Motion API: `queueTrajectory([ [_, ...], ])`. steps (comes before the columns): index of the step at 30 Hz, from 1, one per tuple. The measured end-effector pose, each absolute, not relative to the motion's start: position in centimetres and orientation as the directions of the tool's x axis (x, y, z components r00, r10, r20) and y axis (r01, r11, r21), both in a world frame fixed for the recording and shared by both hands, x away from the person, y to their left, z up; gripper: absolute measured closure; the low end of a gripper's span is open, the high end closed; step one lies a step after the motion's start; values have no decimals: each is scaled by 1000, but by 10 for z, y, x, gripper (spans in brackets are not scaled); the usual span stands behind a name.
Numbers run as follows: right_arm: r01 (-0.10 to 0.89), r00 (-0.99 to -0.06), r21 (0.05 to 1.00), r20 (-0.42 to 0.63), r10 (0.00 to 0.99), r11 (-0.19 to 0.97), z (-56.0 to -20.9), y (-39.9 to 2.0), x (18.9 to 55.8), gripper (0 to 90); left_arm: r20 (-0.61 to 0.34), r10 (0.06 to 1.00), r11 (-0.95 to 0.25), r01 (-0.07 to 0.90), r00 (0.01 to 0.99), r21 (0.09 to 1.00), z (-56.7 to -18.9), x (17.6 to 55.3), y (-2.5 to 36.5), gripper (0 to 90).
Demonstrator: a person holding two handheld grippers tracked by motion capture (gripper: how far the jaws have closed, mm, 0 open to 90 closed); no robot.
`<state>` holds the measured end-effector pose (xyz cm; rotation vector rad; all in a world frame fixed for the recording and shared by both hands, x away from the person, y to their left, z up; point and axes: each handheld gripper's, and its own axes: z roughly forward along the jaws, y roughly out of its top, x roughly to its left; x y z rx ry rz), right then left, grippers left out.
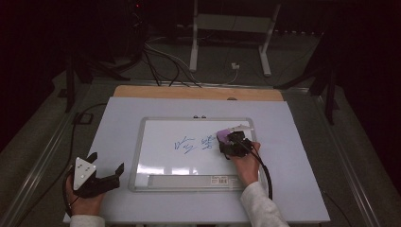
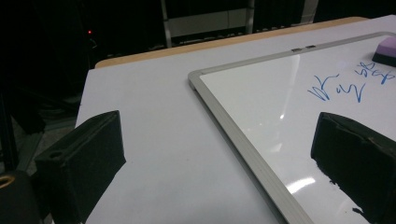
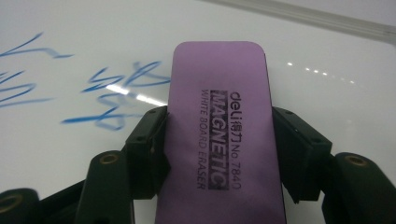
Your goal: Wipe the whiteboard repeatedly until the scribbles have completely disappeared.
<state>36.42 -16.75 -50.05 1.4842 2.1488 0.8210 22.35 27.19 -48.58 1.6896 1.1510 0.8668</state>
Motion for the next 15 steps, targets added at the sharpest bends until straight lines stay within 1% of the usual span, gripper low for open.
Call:
queueTrajectory([
  [4,690,-383,664,-3,924,288,-500,-162,360,408,64,944,-174,322,325,930,-486,223,272,36],
  [6,691,-382,663,-4,924,289,-500,-162,361,408,64,944,-174,321,324,931,-486,223,272,36],
  [15,721,-261,668,21,965,181,-501,-191,383,408,62,944,-172,322,325,931,-486,224,273,36],
])
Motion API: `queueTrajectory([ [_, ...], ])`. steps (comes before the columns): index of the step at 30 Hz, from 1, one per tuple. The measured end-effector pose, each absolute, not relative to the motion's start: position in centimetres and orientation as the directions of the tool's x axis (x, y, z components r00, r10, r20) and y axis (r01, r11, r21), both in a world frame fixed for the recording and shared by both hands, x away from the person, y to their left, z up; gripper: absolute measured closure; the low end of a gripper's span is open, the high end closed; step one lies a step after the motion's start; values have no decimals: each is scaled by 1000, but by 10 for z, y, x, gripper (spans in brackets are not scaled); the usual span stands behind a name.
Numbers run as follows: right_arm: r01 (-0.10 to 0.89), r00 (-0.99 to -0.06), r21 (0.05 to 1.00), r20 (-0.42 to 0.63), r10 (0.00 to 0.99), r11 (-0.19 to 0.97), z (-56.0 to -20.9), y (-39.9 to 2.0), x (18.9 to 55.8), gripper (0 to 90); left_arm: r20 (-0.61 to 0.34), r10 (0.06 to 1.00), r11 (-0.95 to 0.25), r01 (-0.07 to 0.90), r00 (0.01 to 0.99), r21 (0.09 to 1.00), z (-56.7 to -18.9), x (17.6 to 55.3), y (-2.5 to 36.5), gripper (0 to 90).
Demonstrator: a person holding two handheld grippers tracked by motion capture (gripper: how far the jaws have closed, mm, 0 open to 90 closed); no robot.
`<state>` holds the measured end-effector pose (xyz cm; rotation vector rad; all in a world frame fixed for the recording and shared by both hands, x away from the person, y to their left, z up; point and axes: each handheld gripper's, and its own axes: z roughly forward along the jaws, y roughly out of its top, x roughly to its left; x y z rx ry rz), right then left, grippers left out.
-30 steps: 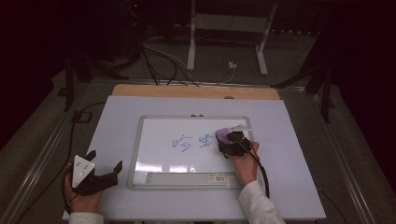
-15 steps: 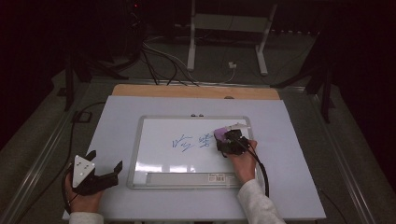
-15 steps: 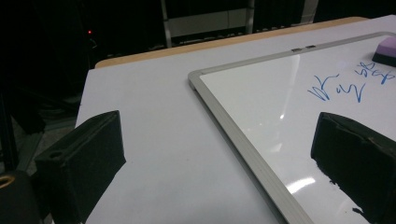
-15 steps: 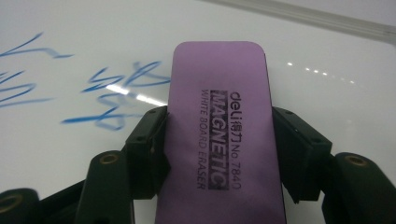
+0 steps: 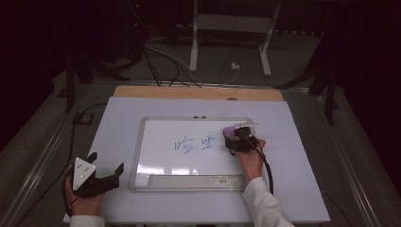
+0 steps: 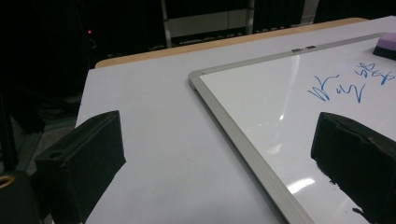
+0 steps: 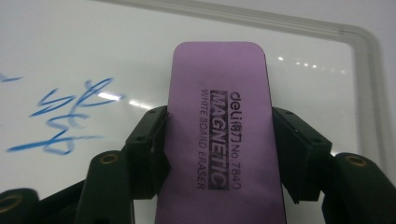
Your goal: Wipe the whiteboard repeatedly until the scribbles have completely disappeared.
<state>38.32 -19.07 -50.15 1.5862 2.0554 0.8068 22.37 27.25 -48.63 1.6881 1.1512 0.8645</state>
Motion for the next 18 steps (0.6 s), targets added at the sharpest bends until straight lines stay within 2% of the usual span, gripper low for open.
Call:
queueTrajectory([
  [5,721,-260,670,23,965,178,-502,-187,382,408,62,943,-173,326,326,930,-487,224,272,36],
  [14,698,-364,670,29,931,252,-502,-160,368,407,63,943,-176,327,327,928,-487,224,271,36],
  [18,696,-364,671,26,931,254,-502,-160,370,407,62,943,-174,325,326,930,-487,224,272,36],
])
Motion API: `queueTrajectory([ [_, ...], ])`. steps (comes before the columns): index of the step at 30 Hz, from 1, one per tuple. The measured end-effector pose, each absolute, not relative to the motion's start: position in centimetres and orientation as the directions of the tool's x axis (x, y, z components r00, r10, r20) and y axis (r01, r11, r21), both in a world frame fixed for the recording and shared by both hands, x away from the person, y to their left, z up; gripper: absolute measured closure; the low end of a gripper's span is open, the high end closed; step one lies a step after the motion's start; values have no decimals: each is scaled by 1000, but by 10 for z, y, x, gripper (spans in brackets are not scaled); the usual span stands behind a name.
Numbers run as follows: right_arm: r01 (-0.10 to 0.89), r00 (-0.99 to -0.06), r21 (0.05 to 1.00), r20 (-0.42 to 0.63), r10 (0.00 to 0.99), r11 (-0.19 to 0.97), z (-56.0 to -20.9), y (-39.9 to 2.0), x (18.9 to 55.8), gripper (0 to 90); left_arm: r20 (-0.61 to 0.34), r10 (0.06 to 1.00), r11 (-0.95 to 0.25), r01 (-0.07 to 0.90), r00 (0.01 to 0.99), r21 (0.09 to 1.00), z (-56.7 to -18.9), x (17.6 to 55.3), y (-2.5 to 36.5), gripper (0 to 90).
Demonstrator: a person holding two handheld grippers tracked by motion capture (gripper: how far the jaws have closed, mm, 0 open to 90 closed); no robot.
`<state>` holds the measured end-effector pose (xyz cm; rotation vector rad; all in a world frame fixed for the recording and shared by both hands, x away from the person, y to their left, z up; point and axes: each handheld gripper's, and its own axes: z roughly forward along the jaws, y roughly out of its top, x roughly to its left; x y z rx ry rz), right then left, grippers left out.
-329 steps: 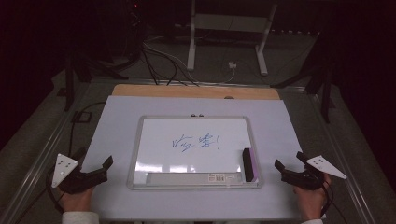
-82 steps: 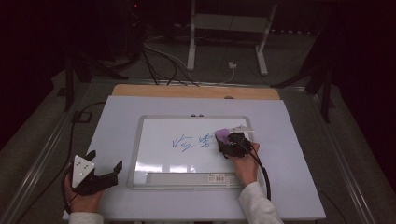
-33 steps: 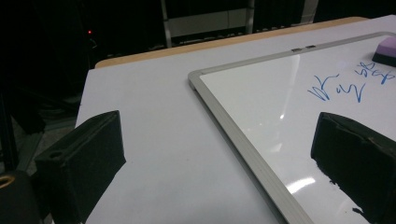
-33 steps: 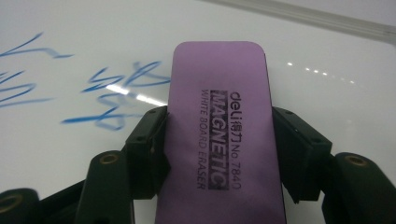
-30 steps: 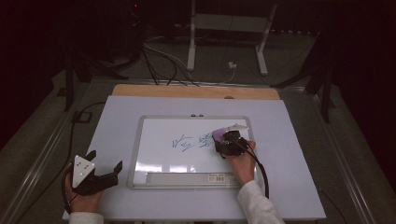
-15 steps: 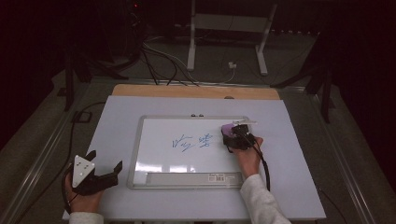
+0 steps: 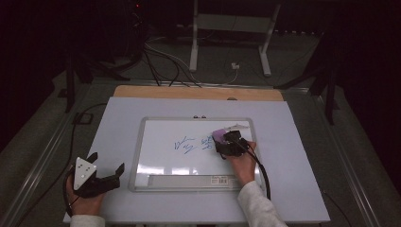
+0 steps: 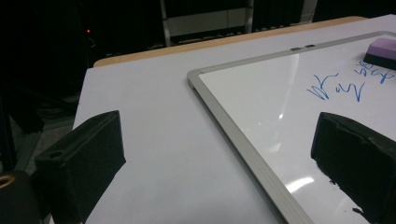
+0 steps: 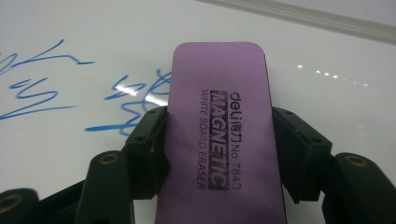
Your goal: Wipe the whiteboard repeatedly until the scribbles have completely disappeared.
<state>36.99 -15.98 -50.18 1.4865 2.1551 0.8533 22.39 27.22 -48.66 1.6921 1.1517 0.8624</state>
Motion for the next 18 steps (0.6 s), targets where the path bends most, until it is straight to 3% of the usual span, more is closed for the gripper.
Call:
queueTrajectory([
  [9,716,-273,670,8,962,197,-502,-174,386,408,61,943,-173,327,327,929,-487,225,272,36],
  [18,694,-385,667,29,922,269,-502,-141,373,408,61,943,-173,327,327,929,-487,225,272,36],
])
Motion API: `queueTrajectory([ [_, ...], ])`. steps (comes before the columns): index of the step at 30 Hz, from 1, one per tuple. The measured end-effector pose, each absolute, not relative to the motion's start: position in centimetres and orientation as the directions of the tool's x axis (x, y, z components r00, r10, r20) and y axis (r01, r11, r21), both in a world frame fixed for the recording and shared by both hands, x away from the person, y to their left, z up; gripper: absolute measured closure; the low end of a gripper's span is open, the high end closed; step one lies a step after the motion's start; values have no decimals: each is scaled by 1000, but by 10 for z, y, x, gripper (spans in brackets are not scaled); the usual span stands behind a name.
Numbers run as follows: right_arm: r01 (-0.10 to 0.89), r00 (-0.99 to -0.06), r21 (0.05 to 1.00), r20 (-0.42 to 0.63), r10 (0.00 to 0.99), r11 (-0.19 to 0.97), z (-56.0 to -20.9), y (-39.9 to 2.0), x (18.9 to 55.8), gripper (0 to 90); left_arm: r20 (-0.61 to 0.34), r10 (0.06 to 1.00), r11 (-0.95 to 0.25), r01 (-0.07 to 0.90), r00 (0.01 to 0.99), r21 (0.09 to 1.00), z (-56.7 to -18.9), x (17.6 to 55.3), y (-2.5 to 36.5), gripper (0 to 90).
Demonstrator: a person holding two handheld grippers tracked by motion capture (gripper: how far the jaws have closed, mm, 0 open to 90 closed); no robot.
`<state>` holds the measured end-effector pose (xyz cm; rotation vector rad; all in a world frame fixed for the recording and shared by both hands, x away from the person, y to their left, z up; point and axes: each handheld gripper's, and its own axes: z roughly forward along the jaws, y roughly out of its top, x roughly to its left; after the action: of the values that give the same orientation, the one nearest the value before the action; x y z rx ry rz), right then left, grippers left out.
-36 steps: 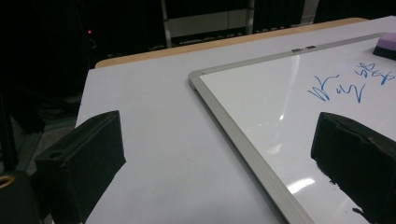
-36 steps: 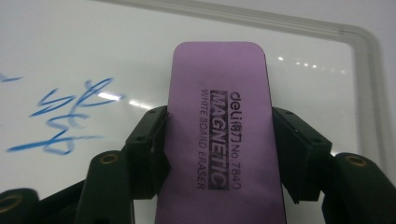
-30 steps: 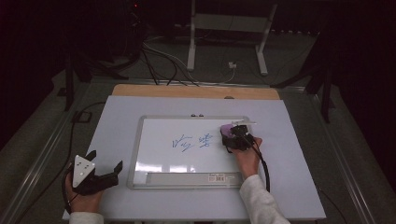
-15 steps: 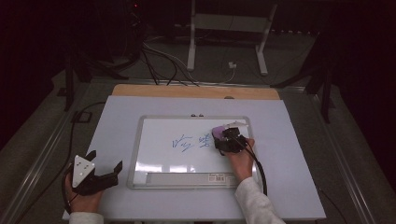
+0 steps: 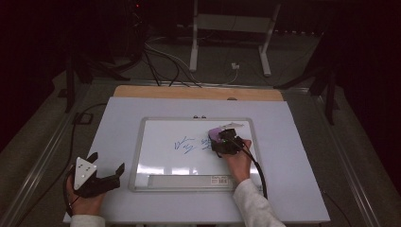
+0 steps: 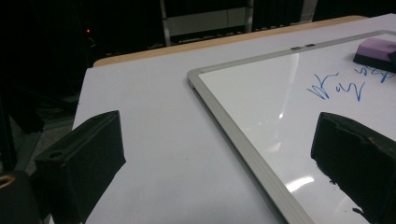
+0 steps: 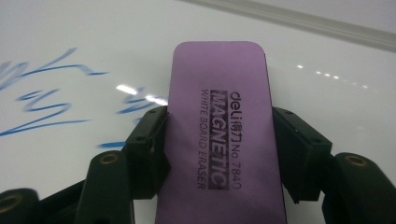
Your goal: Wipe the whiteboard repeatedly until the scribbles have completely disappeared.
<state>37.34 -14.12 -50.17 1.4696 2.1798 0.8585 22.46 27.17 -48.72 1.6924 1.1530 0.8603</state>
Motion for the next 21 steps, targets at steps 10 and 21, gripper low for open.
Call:
queueTrajectory([
  [10,681,-417,672,27,909,292,-502,-134,369,408,61,943,-173,326,326,930,-487,224,272,36],
  [21,697,-362,675,41,931,241,-503,-143,379,408,61,943,-174,327,328,929,-487,225,272,36],
])
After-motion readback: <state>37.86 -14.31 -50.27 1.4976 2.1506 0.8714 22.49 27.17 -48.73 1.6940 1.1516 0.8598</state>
